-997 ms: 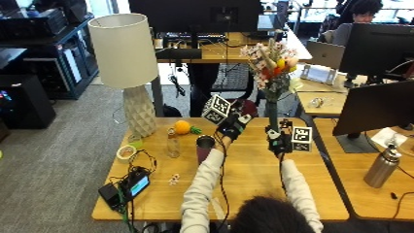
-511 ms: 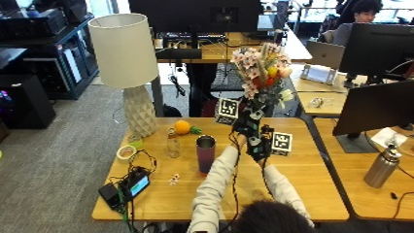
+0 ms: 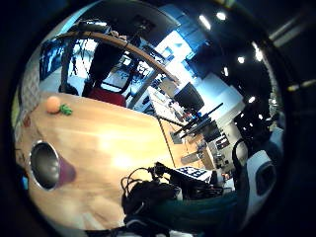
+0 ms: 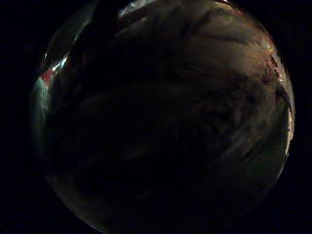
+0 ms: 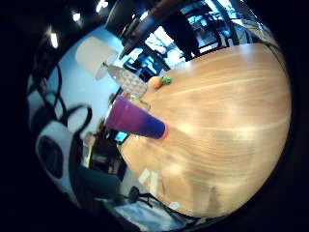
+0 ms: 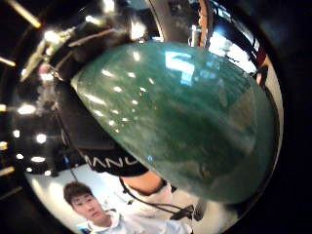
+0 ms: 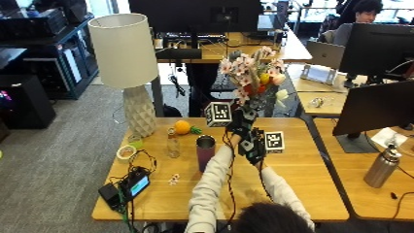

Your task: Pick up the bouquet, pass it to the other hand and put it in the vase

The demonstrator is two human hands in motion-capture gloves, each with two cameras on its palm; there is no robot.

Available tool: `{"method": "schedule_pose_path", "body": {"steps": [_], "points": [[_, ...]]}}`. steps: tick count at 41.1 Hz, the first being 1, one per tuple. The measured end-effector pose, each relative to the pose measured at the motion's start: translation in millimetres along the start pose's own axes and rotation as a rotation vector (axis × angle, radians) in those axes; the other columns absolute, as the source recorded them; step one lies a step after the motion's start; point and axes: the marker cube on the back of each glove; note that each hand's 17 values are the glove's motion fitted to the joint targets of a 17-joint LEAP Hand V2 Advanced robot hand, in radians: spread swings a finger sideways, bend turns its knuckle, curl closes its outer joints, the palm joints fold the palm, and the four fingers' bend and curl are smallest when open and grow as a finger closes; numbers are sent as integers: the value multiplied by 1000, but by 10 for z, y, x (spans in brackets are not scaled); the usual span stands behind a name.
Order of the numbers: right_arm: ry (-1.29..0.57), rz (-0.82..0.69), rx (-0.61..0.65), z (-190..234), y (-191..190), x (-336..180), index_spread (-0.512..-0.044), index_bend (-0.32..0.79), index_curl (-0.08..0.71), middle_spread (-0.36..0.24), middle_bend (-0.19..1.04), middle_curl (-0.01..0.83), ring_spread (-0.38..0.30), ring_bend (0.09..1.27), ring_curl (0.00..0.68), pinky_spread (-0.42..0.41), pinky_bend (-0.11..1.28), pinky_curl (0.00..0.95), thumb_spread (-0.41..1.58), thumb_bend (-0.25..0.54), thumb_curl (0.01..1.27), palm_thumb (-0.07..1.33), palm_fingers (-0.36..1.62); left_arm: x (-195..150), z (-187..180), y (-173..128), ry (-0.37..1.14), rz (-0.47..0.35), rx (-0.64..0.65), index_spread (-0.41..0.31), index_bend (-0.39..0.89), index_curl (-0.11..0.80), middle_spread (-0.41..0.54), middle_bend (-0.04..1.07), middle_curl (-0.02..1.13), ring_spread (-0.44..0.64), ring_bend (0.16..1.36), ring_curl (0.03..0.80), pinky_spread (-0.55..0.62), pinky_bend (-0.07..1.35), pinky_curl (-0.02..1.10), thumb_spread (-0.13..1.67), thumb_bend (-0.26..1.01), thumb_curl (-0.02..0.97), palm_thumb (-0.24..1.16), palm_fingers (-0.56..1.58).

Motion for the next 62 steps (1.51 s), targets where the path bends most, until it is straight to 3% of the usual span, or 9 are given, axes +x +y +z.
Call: {"method": "schedule_pose_path", "body": {"steps": [4, 7, 15, 22, 28, 34, 43, 54, 62], "points": [[-50, -104, -67, -115, -22, -32, -189, 220, 572, -123, 627, 574, -186, 877, 507, -284, 776, 484, 476, -75, 696, 884, 1088, 79, -314, -190, -14, 14, 57, -356, 429, 495, -360, 675, 542, -385, 729, 441, -420, 509, 421, 475, 21, 587, 815, 1519], [-97, -31, -57, -213, -7, 4, -202, 125, 534, -107, 579, 550, -158, 797, 479, -216, 698, 456, 637, -69, 662, 814, 961, 99, -534, -324, -40, 7, 105, -368, 455, 514, -369, 701, 554, -393, 753, 454, -429, 532, 430, 437, 4, 611, 829, 1496], [5, 46, -11, -434, -40, 211, -210, 107, 447, -91, 485, 503, -133, 688, 430, -129, 585, 406, 852, -42, 590, 708, 999, 55, -963, -555, -95, -66, 176, -385, 495, 549, -382, 750, 574, -399, 789, 474, -438, 574, 446, 374, -21, 664, 851, 1453], [6, -8, -9, -491, -25, 217, -209, 116, 408, -86, 435, 483, -127, 626, 411, -93, 500, 373, 941, -23, 556, 709, 1054, -188, -1303, -714, -79, -141, 228, -388, 511, 569, -385, 772, 581, -404, 807, 481, -435, 594, 452, 346, -25, 699, 854, 1433], [17, -6, -19, -505, 5, 340, -203, 110, 383, -85, 408, 476, -122, 601, 412, -82, 456, 361, 980, -24, 534, 712, 1087, -322, -1548, -776, -136, -114, 306, -390, 516, 581, -386, 783, 584, -402, 820, 486, -437, 605, 454, 334, -27, 724, 852, 1424], [25, 7, -19, -490, 51, 320, -197, 117, 366, -84, 394, 472, -116, 580, 411, -66, 418, 352, 1002, -22, 519, 719, 1108, -580, -1611, -783, -165, -128, 325, -390, 518, 590, -386, 790, 585, -401, 827, 489, -432, 612, 455, 326, -28, 745, 849, 1418], [137, -71, -24, -446, 244, -348, -192, 123, 350, -84, 379, 471, -115, 565, 414, -52, 379, 346, 1019, -24, 502, 720, 1126, -916, -1605, -721, -173, -164, 342, -391, 521, 601, -384, 795, 582, -397, 827, 489, -433, 616, 452, 321, -29, 771, 845, 1410], [161, 9, -18, -484, 313, -273, -189, 131, 342, -84, 375, 472, -115, 548, 417, -40, 341, 344, 1032, -22, 491, 727, 1132, -1313, -1582, -668, -198, -204, 351, -392, 518, 609, -382, 799, 579, -398, 829, 488, -437, 619, 449, 318, -30, 795, 841, 1409], [106, -32, -35, -481, 329, -269, -188, 131, 337, -84, 372, 473, -116, 543, 419, -33, 321, 346, 1036, -23, 486, 729, 1135, -1476, -1562, -546, -193, -202, 332, -393, 518, 614, -381, 801, 577, -401, 822, 486, -437, 617, 446, 318, -30, 808, 839, 1405]]}}
